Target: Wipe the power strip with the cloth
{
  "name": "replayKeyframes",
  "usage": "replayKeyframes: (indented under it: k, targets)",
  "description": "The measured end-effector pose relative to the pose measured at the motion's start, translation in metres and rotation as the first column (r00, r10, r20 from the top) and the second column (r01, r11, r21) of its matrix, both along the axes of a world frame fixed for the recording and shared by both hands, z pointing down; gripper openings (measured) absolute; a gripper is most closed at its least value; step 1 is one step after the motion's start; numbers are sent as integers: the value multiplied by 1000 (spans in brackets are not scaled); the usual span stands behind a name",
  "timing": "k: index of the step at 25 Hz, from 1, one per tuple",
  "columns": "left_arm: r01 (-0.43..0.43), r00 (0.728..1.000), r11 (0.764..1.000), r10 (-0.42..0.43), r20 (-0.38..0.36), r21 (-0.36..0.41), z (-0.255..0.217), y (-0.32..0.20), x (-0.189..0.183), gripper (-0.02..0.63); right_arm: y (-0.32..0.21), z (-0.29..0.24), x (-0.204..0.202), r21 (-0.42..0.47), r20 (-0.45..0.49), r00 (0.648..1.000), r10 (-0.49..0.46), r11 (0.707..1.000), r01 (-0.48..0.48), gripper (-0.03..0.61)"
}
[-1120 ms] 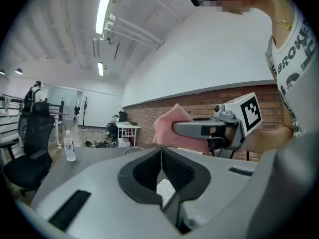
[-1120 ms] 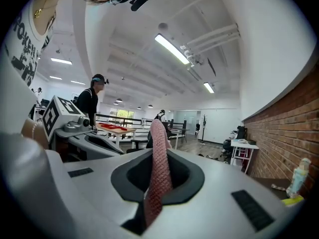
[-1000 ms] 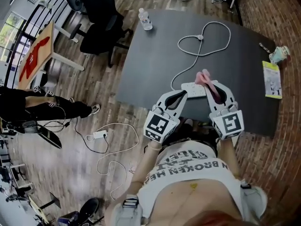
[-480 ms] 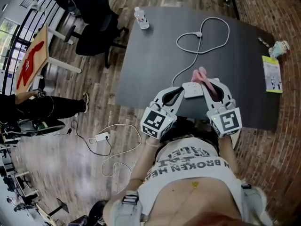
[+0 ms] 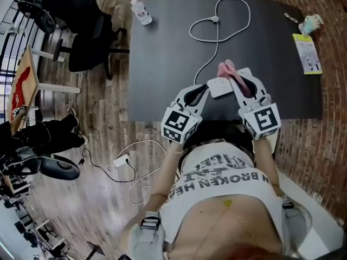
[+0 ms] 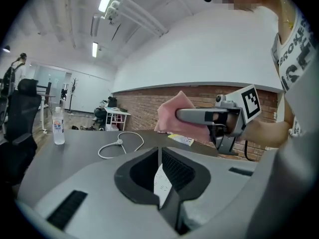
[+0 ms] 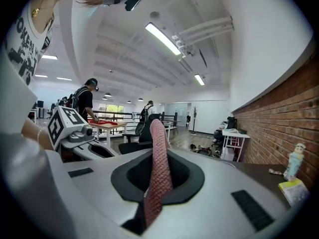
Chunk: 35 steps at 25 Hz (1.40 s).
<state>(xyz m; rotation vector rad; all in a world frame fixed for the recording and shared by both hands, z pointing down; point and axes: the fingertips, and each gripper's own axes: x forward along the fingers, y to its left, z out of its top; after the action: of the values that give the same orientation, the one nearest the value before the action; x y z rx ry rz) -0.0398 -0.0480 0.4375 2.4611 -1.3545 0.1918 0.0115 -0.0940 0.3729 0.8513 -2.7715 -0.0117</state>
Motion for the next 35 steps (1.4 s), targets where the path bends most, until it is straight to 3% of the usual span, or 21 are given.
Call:
replayKeyframes:
  k: [8,13,19,26,32,35]
  targets:
    - [-97,992,988,106,64,-124,61,0,5,13,-9,34,8,-29,-68,996,62,997,-65,17]
    - [-127,982,967,154,111,-219,104,-8,20,84,-23,54,16,-56,-102,994,36,998,-42,17]
    - [-137,952,930,220,215,-342,161,-12,35,181,-32,70,17,-95,-141,990,-13,995,0,17]
    - [-133,912,894,280,301,-429,203,-16,42,230,-44,89,26,-132,-172,985,-19,991,-4,17]
    - [-156,858,868,356,371,-472,226,-16,49,236,-43,111,28,-164,-206,978,-12,986,-22,17]
    - [-158,863,866,354,361,-474,230,-17,50,236,-42,121,25,-171,-223,975,-18,985,-21,17]
